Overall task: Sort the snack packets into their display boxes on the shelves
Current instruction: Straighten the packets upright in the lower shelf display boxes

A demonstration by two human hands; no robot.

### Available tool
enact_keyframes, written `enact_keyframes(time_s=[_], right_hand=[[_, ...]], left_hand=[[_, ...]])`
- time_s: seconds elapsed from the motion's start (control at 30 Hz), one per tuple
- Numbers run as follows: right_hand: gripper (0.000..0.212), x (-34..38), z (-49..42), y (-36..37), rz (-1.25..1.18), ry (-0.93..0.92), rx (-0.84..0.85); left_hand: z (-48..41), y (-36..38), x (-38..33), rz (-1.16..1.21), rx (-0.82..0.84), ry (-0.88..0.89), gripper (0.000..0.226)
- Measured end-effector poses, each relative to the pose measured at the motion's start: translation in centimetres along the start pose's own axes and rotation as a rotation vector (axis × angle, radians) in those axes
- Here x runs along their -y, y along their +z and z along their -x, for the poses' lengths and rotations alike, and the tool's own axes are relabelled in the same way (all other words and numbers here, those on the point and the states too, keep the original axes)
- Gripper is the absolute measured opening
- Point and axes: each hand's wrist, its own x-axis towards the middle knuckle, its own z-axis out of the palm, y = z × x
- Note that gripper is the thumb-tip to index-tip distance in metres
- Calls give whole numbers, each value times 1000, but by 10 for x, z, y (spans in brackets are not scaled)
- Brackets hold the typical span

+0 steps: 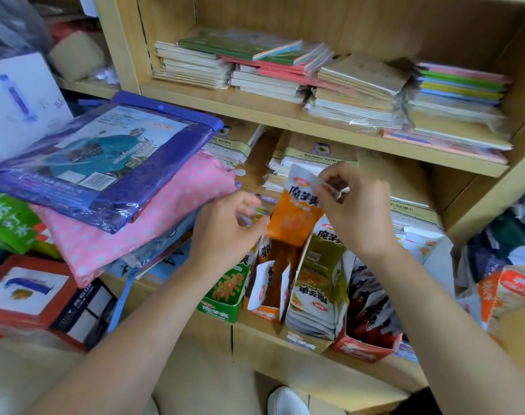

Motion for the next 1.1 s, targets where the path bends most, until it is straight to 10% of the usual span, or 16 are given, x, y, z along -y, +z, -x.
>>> enact_keyframes(time_s=[0.13,0.57,0.77,1.1], right_hand=[[8,4,-1,-4,-18,-39,-82],[9,-5,4,8,22,-84,96],[10,-4,6,8,29,-85,84],[8,-11,5,8,-29,0,104]], left_hand=[[8,7,5,-136,191,-103,33],[11,8,2,-180,-146,57,9],[8,11,2,-166,76,-71,29],[11,0,5,64,-28,38,10]])
